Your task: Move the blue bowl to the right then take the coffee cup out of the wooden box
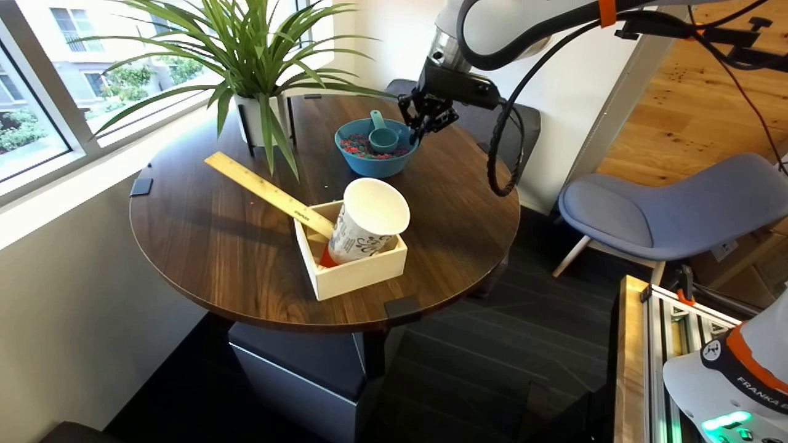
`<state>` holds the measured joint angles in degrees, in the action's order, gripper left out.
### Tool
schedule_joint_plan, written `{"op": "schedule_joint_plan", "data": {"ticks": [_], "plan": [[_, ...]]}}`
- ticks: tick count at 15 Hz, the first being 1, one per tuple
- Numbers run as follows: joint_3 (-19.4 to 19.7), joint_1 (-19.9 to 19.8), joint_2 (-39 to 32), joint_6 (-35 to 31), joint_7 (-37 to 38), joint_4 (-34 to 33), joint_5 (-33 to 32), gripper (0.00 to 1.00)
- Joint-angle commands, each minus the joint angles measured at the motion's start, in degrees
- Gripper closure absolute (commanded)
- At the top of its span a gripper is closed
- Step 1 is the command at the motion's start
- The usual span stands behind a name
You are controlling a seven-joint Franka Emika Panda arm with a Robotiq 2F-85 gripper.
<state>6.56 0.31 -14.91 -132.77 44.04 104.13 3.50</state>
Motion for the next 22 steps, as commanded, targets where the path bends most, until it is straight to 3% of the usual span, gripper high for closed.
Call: {"op": "schedule_joint_plan", "data": {"ticks": [1,9,15,22], "plan": [[3.17,-1.31,1.84,-0.53,3.90,3.41,-3.90,0.98],[5.64,-6.38,12.29,4.91,1.68,12.94,-1.94,0.98],[2.97,-6.34,18.39,3.87,-0.47,19.34,0.15,0.98],[-0.64,-5.72,18.48,0.82,0.57,21.48,-0.37,0.98]]}}
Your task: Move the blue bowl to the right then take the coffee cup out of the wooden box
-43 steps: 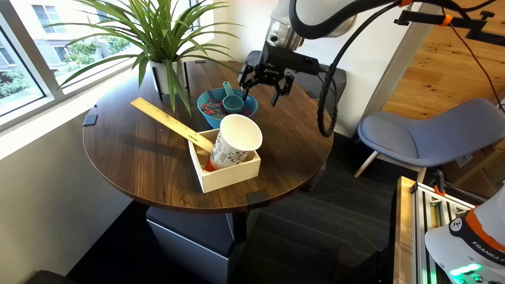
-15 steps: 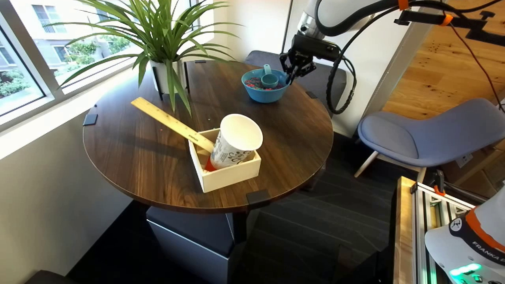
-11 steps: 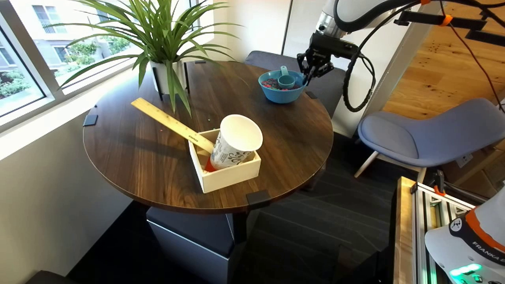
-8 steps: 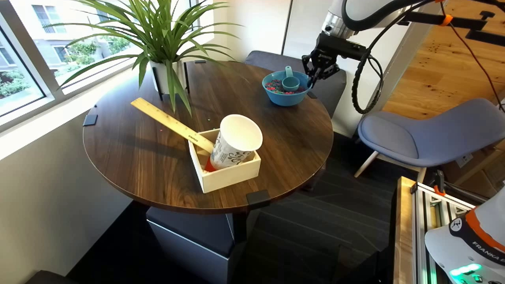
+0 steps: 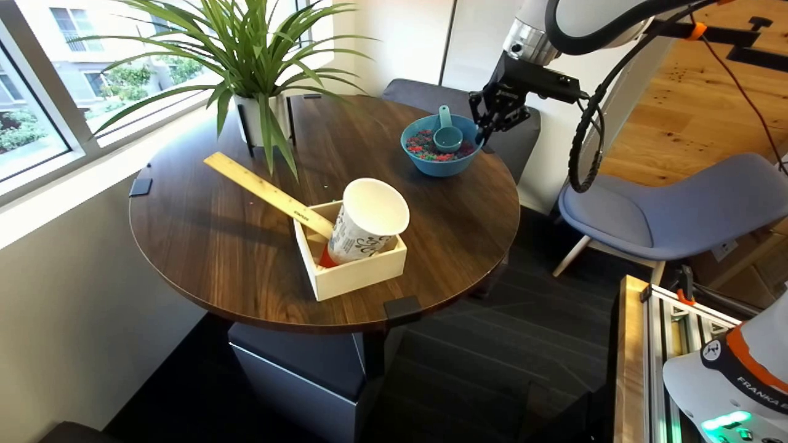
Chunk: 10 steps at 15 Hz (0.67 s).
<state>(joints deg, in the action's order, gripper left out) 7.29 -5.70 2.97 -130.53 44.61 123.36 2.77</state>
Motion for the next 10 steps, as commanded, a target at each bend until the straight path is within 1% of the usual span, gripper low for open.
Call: {"op": "schedule_joint_plan", "data": {"ticks": [1,2,3,4,7,8,9,10], "plan": [[-1.64,0.25,0.40,-1.66,0.25,2.40,-0.18,0.98],[-1.79,0.11,0.13,-1.60,0.91,2.24,-0.97,0.98],[-1.86,-0.06,-0.17,-1.03,1.77,1.89,-2.05,0.68],[-1.79,-0.29,-0.37,-1.39,2.65,1.72,-3.19,0.67],[-1.44,-0.68,-0.12,-0.39,3.81,0.86,-5.26,0.46],[-1.31,-0.78,0.34,0.58,3.02,0.09,-4.91,0.38],[-1.18,-0.75,1.26,1.75,0.76,-0.75,-3.19,0.31],[-1.13,-0.66,2.13,2.41,-1.22,-1.54,-1.78,0.23]]}}
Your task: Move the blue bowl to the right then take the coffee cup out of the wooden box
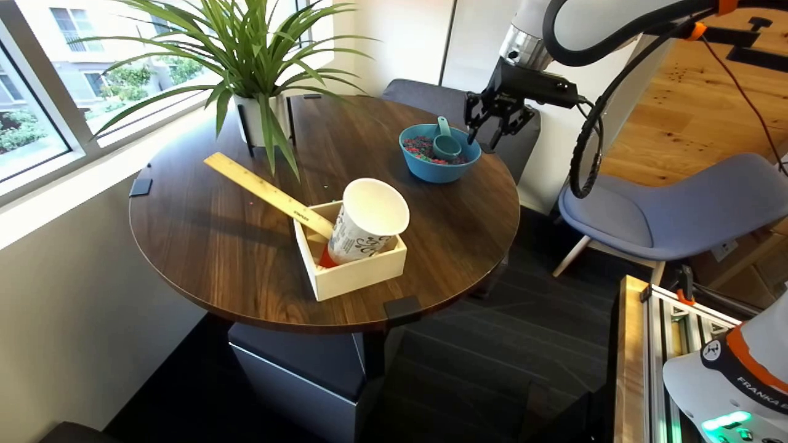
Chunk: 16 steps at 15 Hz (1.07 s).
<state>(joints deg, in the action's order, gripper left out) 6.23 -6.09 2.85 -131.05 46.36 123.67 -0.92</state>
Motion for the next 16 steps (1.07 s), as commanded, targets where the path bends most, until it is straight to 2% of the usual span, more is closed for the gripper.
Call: {"op": "schedule_joint_plan", "data": {"ticks": [1,3,5,8,11,14,16], "plan": [[-0.03,-0.05,3.28,3.70,-5.99,-2.76,4.20,0.16],[-0.29,0.94,5.27,5.78,-13.66,-4.56,10.79,0.01],[-1.51,2.18,7.50,9.11,-17.82,-5.62,14.13,0.00],[-4.60,4.90,12.26,13.70,-21.50,-4.45,17.38,0.00],[-8.24,8.58,14.11,16.81,-23.90,-3.78,21.21,0.01],[-12.36,12.19,13.41,14.13,-27.73,-1.72,22.17,0.00],[-15.08,14.10,13.24,8.47,-30.63,0.69,20.77,0.00]]}}
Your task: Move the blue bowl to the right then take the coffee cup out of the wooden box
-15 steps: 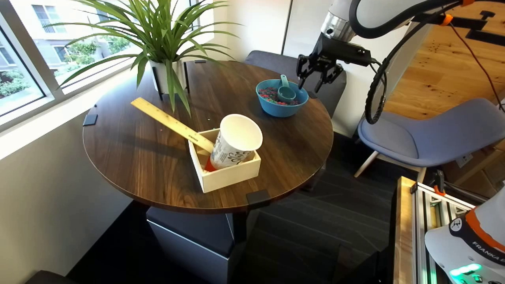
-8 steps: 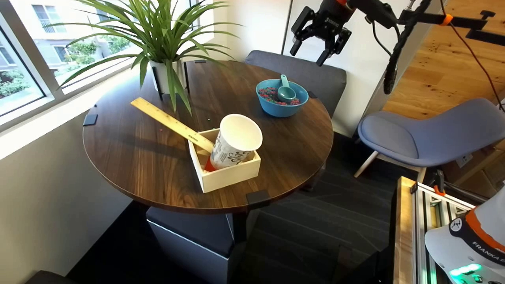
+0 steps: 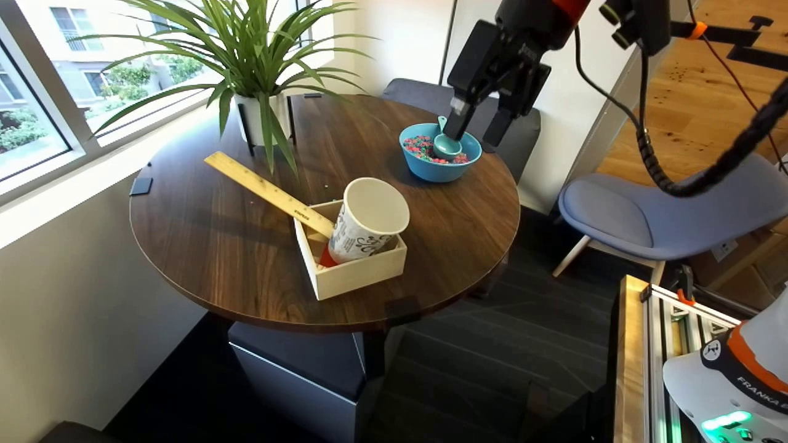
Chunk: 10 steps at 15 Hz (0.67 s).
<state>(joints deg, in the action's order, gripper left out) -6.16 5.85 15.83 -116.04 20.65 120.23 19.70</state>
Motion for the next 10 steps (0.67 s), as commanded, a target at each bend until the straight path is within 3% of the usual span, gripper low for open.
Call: {"op": "schedule_joint_plan", "data": {"ticks": [1,2,5,6,10], "plan": [[-3.35,2.84,-0.45,-9.42,-7.06,5.08,-0.29,0.00],[-2.60,1.82,-0.39,-5.08,-3.06,2.26,-0.14,0.00],[-3.64,2.92,-0.90,-8.52,-5.43,4.22,-0.27,0.00],[-2.85,3.23,-0.46,-11.52,-7.40,5.49,2.63,0.00],[-3.92,3.49,-2.42,-24.34,-5.33,8.33,4.43,0.00]]}}
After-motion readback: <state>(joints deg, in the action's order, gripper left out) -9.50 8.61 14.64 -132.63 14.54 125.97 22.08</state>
